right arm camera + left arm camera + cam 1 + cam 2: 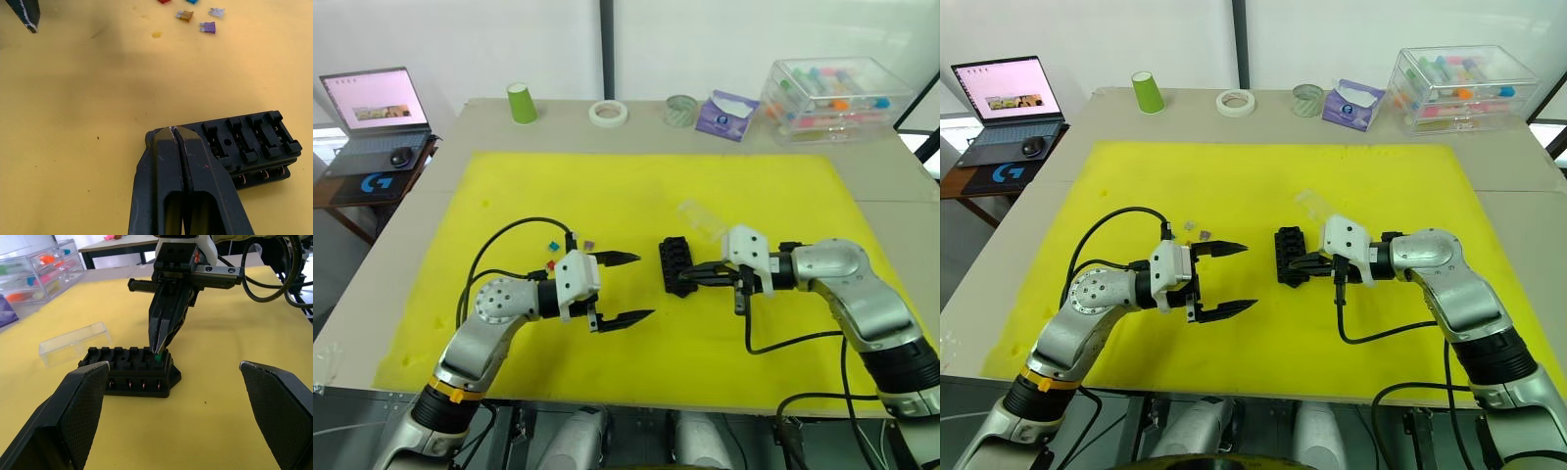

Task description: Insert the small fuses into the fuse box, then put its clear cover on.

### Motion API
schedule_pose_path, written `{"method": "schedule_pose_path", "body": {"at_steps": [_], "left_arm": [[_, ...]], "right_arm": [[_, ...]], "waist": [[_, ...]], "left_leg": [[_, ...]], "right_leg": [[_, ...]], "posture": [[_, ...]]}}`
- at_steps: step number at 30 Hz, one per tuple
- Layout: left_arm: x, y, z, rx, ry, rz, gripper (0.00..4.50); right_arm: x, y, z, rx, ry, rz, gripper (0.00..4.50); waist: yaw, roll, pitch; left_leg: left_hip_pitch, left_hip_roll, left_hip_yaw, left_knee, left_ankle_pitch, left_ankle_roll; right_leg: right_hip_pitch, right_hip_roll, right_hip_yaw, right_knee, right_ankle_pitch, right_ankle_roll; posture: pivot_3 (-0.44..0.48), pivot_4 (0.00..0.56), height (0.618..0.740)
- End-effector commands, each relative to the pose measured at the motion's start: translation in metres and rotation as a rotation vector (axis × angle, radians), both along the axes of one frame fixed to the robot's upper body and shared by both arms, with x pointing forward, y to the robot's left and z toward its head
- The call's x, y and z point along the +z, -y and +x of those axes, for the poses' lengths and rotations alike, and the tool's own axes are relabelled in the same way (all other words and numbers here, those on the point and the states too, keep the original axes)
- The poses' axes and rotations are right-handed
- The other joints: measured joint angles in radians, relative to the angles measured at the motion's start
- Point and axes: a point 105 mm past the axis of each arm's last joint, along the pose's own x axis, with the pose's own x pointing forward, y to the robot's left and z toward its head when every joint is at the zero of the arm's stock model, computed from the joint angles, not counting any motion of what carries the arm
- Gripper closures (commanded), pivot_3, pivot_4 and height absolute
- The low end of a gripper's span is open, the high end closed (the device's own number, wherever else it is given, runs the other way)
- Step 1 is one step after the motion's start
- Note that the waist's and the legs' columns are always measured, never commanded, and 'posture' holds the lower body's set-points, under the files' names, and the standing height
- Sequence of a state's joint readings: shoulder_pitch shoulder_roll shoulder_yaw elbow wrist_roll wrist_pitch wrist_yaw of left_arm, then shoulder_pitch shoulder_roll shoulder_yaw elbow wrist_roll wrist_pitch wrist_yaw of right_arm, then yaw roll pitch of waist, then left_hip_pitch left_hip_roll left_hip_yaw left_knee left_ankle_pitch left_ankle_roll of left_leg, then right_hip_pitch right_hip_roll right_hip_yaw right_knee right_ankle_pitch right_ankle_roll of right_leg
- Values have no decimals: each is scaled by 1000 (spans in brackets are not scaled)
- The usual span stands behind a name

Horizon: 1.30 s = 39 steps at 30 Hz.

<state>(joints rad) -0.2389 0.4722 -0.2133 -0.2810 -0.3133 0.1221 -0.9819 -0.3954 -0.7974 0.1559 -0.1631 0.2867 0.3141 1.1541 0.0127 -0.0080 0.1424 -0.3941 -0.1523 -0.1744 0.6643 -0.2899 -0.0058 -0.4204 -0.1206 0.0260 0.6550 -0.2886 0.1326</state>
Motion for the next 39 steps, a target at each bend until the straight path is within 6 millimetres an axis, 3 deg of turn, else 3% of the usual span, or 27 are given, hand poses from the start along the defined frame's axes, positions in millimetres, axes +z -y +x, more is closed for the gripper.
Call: {"method": "schedule_pose_path", "body": {"at_steps": [1,26,33,39], "left_arm": [[7,1,-4,-19,38,1,0],[6,-1,-2,-15,29,11,0],[7,-1,-4,-23,32,6,0],[13,-7,-4,-11,32,-23,0]], "right_arm": [[-7,0,-2,2,-18,-2,4474],[-30,9,4,-65,-56,-28,4474],[-10,2,0,-56,-42,87,4474],[36,-2,-9,-29,-36,285,4474]], "waist": [[0,0,0],[0,0,0],[1,0,0],[0,0,0]], "left_leg": [[0,0,0,0,0,0],[4,0,0,0,0,0],[4,0,0,0,0,0],[4,0,0,0,0,0]], "right_leg": [[0,0,0,0,0,0],[4,0,0,0,0,0],[4,0,0,0,0,0],[4,0,0,0,0,0]], "posture": [[0,150,740],[0,150,740],[0,150,740],[0,150,740]]}}
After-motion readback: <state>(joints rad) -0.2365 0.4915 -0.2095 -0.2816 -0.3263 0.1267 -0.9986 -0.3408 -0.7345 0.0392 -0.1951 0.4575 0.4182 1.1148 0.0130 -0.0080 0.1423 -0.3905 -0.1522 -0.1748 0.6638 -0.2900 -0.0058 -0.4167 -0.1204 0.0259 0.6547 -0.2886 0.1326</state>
